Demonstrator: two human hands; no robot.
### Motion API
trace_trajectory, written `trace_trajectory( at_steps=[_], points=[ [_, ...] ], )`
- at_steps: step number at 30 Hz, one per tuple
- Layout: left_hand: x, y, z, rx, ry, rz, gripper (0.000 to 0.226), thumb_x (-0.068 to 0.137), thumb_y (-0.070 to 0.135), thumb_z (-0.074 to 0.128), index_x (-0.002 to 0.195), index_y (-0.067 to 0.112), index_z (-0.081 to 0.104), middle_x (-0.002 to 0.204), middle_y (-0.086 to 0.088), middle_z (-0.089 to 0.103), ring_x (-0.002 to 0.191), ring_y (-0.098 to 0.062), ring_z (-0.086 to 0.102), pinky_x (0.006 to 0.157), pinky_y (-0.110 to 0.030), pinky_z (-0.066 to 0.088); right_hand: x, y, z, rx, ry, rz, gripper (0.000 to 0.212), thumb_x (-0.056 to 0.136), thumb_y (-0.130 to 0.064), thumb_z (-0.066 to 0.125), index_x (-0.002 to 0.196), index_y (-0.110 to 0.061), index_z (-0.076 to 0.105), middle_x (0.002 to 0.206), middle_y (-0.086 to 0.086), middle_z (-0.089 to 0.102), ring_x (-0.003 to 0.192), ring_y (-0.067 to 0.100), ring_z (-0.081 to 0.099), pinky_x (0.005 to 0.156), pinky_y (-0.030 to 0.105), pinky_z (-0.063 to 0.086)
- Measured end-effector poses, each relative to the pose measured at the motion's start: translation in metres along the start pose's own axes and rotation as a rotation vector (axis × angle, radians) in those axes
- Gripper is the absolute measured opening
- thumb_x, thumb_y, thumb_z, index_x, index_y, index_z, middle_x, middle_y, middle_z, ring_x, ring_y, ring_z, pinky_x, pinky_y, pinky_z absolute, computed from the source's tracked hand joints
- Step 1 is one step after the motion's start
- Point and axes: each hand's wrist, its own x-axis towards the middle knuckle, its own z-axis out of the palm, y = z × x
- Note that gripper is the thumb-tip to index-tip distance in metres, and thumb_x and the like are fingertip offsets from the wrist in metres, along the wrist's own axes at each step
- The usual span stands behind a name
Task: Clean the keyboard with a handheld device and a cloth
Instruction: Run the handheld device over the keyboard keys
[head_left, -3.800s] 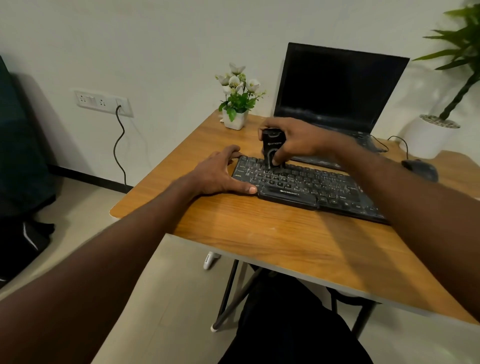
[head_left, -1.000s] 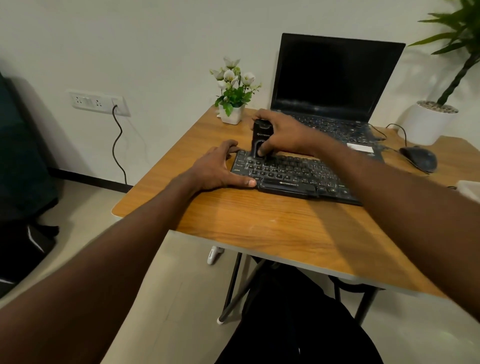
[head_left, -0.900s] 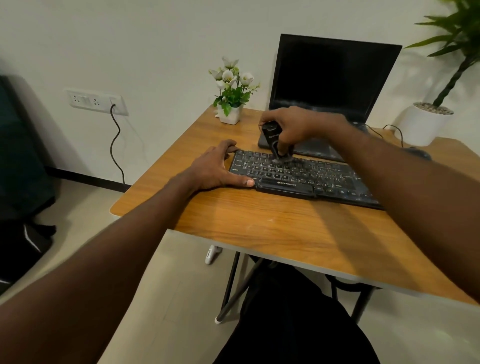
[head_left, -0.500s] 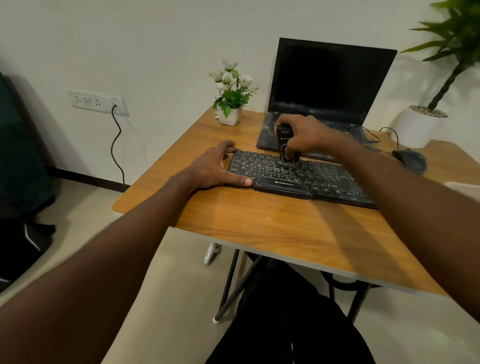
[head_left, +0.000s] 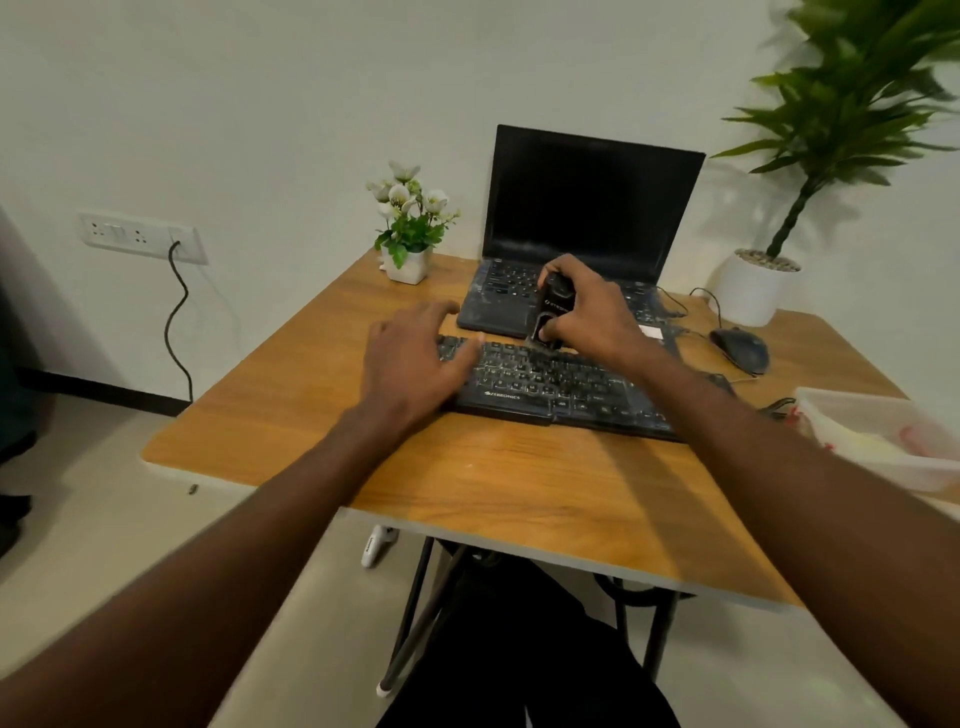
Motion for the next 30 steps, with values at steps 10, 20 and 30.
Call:
trace_trajectory(
  at_steps=[10, 20, 30],
  points=[
    [-0.011, 0.038, 0.051, 0.273, -0.09, 0.112, 0.037, 0.1, 0.047, 0.05, 0.115, 0.022, 0.071, 0.116, 0.0, 0.069, 0.114, -0.025, 0.06, 0.108, -0.048, 0.039, -0.003, 0.012, -0.012, -0.159, -0.232, -0.071, 0.065, 0.078, -0.006, 0.082, 0.129, -0.031, 0.05, 0.118, 0.001, 0.057, 0.1, 0.017, 0.061, 0.063, 0.02, 0.051],
    [-0.01, 0.037, 0.055, 0.288, -0.097, 0.129, 0.038, 0.101, 0.046, 0.047, 0.118, 0.02, 0.069, 0.117, -0.001, 0.062, 0.113, -0.024, 0.053, 0.107, -0.048, 0.041, -0.004, 0.018, -0.02, -0.176, -0.205, -0.055, 0.064, 0.078, -0.007, 0.082, 0.126, -0.035, 0.05, 0.122, 0.003, 0.057, 0.106, 0.024, 0.062, 0.077, 0.041, 0.062],
    [-0.009, 0.039, 0.055, 0.3, -0.097, 0.117, 0.038, 0.101, 0.045, 0.045, 0.116, 0.02, 0.071, 0.116, -0.001, 0.064, 0.111, -0.025, 0.056, 0.11, -0.048, 0.039, -0.005, 0.025, -0.027, -0.405, -0.105, -0.025, 0.066, 0.083, -0.008, 0.078, 0.135, -0.033, 0.047, 0.128, 0.012, 0.057, 0.113, 0.029, 0.058, 0.072, 0.029, 0.051]
  ],
)
